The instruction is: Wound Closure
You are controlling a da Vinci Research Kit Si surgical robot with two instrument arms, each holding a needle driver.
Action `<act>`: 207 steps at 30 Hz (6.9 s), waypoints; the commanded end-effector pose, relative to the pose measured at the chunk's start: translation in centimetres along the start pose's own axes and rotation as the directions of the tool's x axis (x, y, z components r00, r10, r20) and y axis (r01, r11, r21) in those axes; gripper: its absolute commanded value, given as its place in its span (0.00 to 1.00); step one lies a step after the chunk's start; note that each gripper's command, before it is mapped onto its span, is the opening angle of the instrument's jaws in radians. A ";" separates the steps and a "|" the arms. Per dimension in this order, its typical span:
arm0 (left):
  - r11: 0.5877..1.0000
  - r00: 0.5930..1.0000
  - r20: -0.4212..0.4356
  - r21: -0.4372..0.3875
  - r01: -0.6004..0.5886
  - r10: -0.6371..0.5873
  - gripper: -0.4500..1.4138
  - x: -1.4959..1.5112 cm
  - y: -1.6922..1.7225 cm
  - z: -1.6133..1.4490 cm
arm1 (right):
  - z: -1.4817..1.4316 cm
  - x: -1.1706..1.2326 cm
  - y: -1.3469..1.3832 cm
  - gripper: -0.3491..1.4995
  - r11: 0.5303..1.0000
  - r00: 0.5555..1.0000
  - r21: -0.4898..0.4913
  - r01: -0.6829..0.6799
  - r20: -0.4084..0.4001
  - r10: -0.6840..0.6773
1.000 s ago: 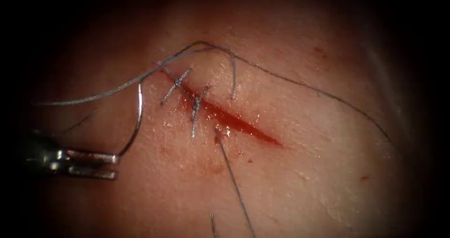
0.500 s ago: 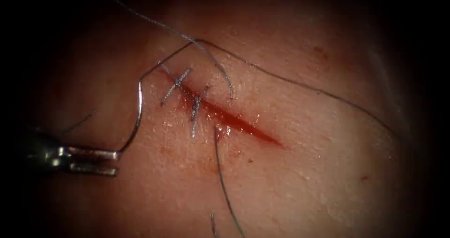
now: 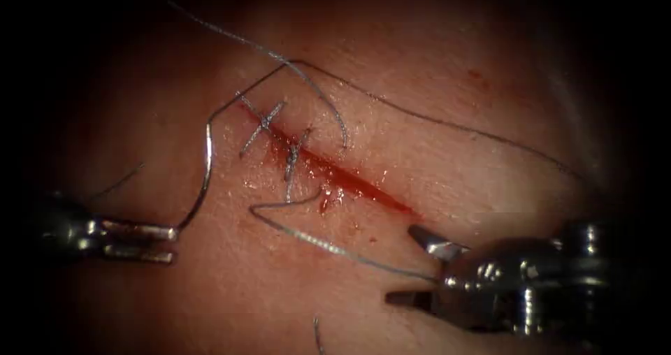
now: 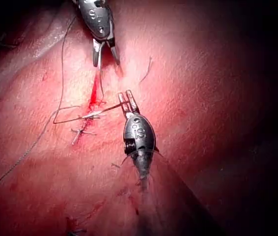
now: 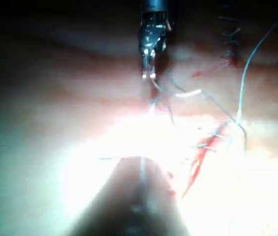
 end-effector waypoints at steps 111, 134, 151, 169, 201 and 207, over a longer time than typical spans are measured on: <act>1.000 1.000 0.002 0.002 0.004 -0.004 0.00 -0.03 0.06 0.00 | -0.33 -0.72 -1.25 0.00 0.821 0.858 0.331 0.465 -0.397 -0.326; 0.994 0.996 0.094 0.108 -0.002 -0.008 0.00 0.03 -0.47 0.00 | -0.95 -0.75 -0.44 0.99 0.933 0.903 0.286 0.218 -0.421 -0.082; 0.970 0.944 0.328 0.214 -0.111 0.036 0.00 -0.92 -2.26 -0.06 | -0.82 -0.81 -0.08 0.96 0.983 0.917 0.148 0.105 -0.397 -0.038; 0.889 0.881 0.262 0.352 0.293 -0.394 0.96 -0.66 -2.03 -0.34 | -0.90 -0.69 0.04 0.96 0.988 0.909 0.137 0.071 -0.417 -0.007; 0.952 0.916 0.389 0.304 -0.027 -0.098 0.72 -0.57 -1.24 -0.08 | -1.14 -0.03 0.38 0.75 0.997 0.875 0.065 0.045 -0.484 -0.008; 0.992 0.949 0.315 0.107 -0.063 0.026 0.70 -0.34 -0.66 0.66 | -1.23 -0.25 0.53 0.75 0.999 0.886 0.038 0.030 -0.463 -0.009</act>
